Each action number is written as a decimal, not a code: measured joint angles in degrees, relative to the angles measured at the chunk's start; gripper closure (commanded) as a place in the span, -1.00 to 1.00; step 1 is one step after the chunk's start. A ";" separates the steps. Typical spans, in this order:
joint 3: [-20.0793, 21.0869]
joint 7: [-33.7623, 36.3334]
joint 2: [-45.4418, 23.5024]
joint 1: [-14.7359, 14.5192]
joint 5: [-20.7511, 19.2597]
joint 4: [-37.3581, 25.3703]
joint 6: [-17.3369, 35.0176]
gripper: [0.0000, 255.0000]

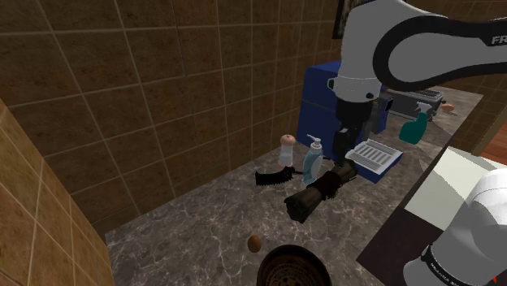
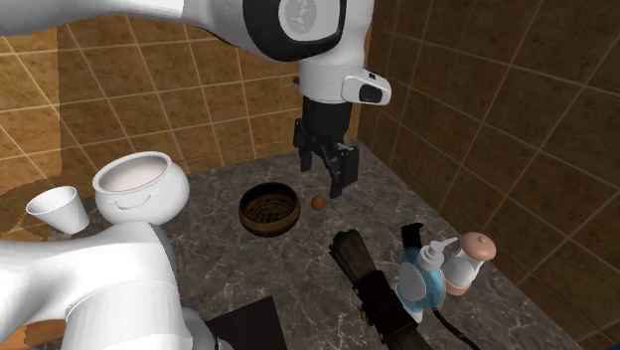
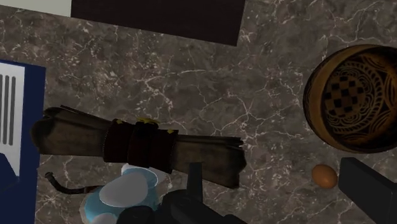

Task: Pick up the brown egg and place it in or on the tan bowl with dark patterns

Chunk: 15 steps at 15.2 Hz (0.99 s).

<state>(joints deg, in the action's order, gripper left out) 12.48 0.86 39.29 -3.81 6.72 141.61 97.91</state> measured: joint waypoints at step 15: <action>14.07 14.75 -27.54 -1.32 -0.81 -2.14 23.51 -1.00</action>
<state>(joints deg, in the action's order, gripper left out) 26.56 15.61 11.75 -5.12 5.91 139.47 121.43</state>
